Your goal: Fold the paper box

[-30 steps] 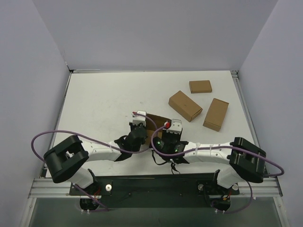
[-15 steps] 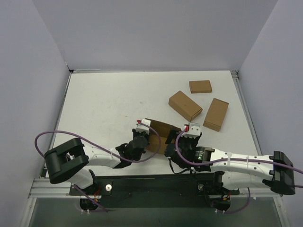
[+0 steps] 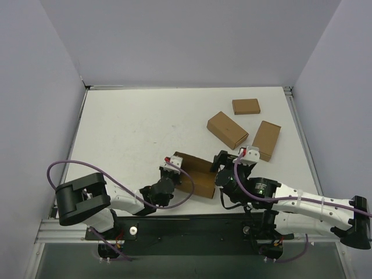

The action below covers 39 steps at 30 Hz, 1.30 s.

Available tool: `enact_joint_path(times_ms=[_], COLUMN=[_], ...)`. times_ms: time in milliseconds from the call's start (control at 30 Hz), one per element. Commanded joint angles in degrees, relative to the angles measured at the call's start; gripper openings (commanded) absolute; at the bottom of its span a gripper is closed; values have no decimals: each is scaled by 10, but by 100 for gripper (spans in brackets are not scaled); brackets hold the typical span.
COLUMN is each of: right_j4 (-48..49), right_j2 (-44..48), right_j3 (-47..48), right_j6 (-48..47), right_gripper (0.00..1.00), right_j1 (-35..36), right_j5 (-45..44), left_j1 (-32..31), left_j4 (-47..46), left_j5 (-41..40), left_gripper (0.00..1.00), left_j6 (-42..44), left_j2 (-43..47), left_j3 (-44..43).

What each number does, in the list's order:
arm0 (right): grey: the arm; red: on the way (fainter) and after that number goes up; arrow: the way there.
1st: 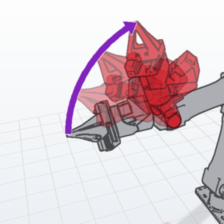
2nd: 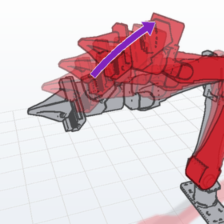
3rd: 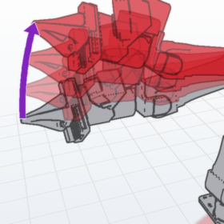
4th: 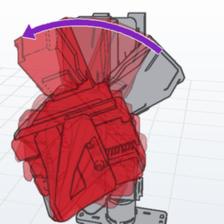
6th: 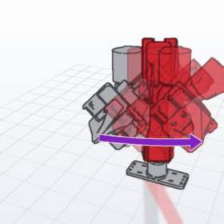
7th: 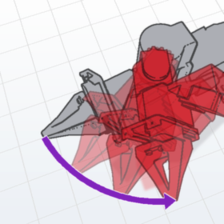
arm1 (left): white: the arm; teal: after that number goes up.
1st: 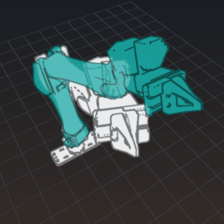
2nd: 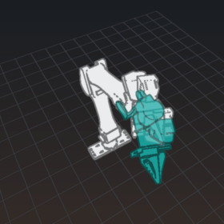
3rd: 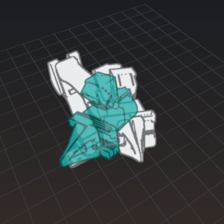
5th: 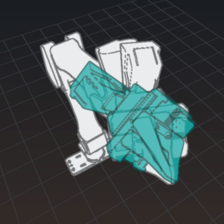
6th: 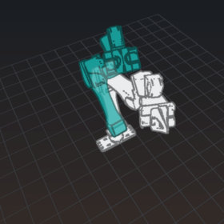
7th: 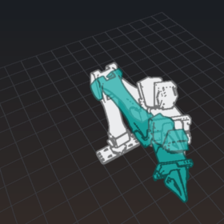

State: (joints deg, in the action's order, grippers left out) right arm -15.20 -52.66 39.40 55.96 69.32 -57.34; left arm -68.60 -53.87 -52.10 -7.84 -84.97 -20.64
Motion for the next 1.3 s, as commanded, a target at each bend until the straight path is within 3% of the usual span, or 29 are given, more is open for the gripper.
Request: enact_joint_path(times_ms=[0,200,467,733,1000,1133,1267], right_j4=[21,40,26,-3,-18,-24,-30], right_j2=[-26,-58,-75,-79,-85,-91,-93], right_j3=[9,9,-22,-40,-46,-42,-39], right_j6=[20,53,114,173,207,211,213], right_gripper=[78,76,74,68,61,59,58], right_j1=[-9,-2,4,26,42,51,57], right_j5=[16,36,72,78,66,61,61], left_j1=[-14,-35,-60,-59,-59,-59,-59], left_j4=[-51,-162,-183,-22,84,120,215], left_j5=[-13,-33,-43,-3,58,82,105], left_gripper=[2,1,2,14,38,40,44], left_j6=[24,47,49,5,-30,-32,-60], left_j2=[-2,-29,-50,25,119,158,210], left_j3=[25,72,91,68,84,82,77])
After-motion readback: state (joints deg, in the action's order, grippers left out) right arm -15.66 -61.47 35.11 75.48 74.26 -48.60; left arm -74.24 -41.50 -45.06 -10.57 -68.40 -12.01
